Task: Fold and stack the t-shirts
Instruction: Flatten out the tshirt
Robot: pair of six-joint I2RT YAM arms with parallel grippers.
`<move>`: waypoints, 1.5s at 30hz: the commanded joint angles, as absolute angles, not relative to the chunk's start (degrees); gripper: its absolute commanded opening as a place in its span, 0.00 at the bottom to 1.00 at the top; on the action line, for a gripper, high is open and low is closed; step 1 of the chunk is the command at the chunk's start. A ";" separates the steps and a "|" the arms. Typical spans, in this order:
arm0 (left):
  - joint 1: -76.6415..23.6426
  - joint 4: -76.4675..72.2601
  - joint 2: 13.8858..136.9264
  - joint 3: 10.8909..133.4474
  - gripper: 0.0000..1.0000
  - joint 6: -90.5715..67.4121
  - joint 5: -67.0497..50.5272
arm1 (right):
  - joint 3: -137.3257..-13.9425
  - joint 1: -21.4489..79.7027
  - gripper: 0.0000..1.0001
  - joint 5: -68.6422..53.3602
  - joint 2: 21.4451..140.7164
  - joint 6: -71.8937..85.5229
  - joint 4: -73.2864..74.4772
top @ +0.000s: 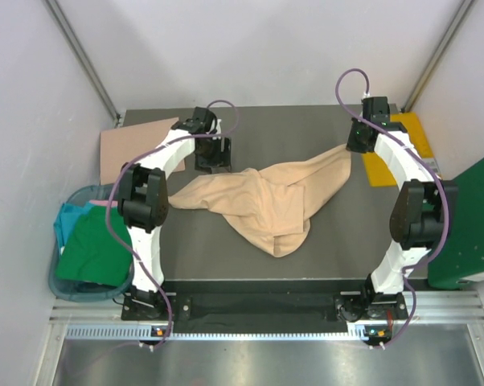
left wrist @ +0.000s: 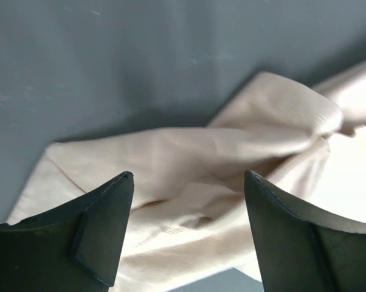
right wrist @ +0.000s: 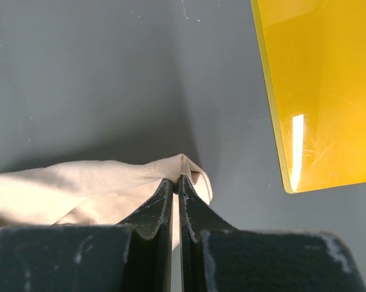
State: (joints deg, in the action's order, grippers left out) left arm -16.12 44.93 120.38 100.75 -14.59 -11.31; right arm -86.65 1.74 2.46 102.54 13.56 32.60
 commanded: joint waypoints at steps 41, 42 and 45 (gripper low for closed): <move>-22.24 72.60 69.52 66.35 0.54 -22.24 -3.43 | -95.98 0.97 0.00 1.85 113.11 15.73 32.26; -22.32 71.64 68.91 66.79 0.72 -22.24 -2.91 | -95.98 0.97 0.00 1.76 113.20 15.82 32.17; -22.32 64.09 67.41 70.48 0.99 -21.18 -1.76 | -95.63 0.97 0.00 1.32 113.47 16.00 32.08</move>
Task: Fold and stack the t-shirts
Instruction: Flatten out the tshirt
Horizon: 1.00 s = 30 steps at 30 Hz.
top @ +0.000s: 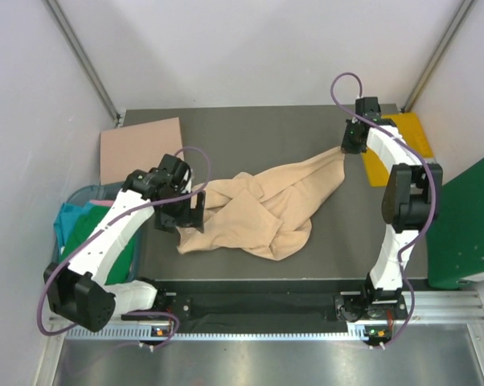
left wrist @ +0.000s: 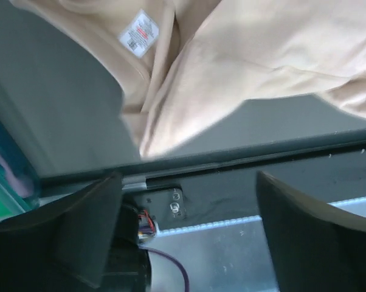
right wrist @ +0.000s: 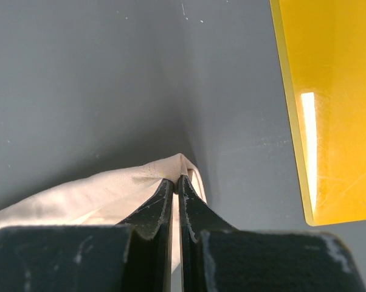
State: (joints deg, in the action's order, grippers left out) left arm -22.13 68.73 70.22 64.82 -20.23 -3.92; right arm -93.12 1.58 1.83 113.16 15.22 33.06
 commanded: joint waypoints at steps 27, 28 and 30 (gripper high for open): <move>-22.41 49.75 123.13 113.36 0.99 -15.91 -15.10 | -86.92 0.79 0.00 -1.85 109.42 15.38 29.79; -22.50 50.01 125.14 114.42 0.99 -15.91 -15.99 | -86.92 0.62 0.00 -1.93 109.51 15.29 29.62; -22.85 52.37 127.60 118.45 0.99 -16.08 -16.52 | -86.75 0.62 0.00 -1.93 109.60 15.38 29.71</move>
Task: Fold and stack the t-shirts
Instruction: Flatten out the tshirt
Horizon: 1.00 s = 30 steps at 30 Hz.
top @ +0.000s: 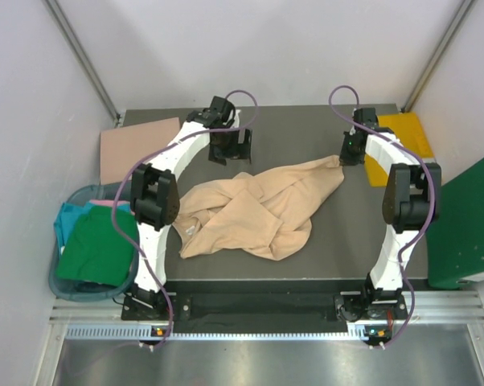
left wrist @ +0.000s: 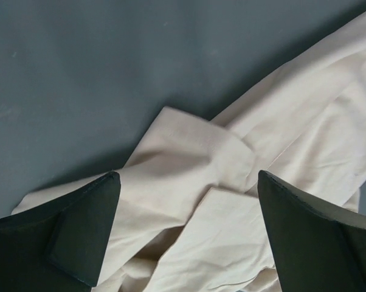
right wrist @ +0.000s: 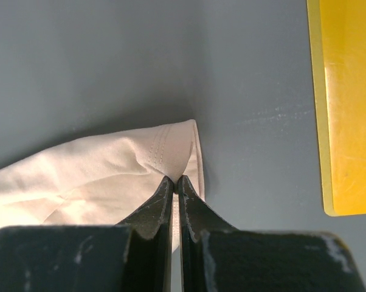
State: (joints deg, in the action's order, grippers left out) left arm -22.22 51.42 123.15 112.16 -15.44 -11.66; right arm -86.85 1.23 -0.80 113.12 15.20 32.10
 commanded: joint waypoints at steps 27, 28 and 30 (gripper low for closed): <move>-20.84 55.20 120.44 122.87 0.00 -17.84 6.39 | -85.52 0.44 0.00 -1.93 108.11 15.73 29.18; -20.22 54.41 118.93 122.70 0.00 -18.62 7.46 | -86.30 0.44 0.00 -1.85 107.93 15.82 29.18; -18.73 51.44 114.64 122.26 0.00 -19.25 9.65 | -87.36 0.44 0.00 -2.11 107.06 15.82 29.27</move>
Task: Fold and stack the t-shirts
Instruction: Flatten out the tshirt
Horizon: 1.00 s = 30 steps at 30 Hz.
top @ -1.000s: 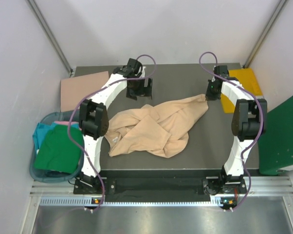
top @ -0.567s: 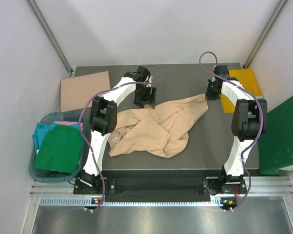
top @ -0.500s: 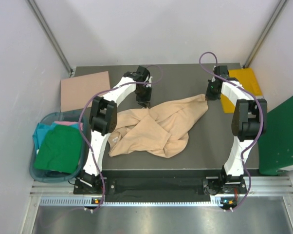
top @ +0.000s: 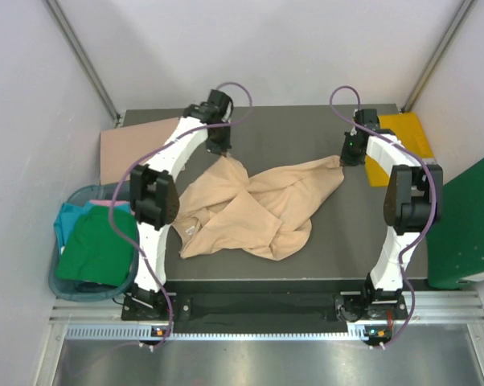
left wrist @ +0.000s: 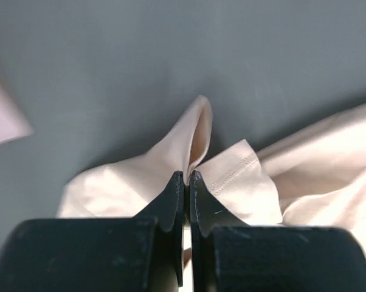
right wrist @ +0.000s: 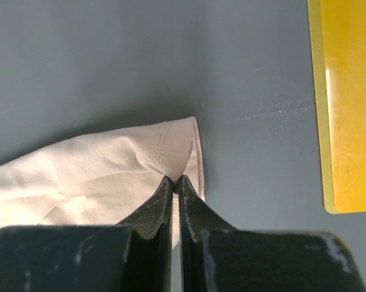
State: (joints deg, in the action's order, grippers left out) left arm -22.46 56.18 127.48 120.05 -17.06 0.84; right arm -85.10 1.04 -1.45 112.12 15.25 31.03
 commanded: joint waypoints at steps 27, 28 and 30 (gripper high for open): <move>-12.48 46.39 68.92 122.60 0.00 -15.39 15.04 | -97.47 7.47 0.00 -4.30 53.37 8.35 34.63; -12.48 47.62 67.51 123.30 0.00 -15.29 14.68 | -97.56 7.64 0.00 -4.65 51.52 8.18 35.15; -12.48 50.78 64.35 124.71 0.00 -15.12 13.89 | -98.43 7.82 0.00 -5.10 46.95 7.83 37.26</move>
State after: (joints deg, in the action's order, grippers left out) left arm -12.75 47.03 69.38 122.67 -17.37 13.63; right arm -98.26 7.27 -5.19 52.75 9.58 34.63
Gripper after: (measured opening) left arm 0.031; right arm 0.014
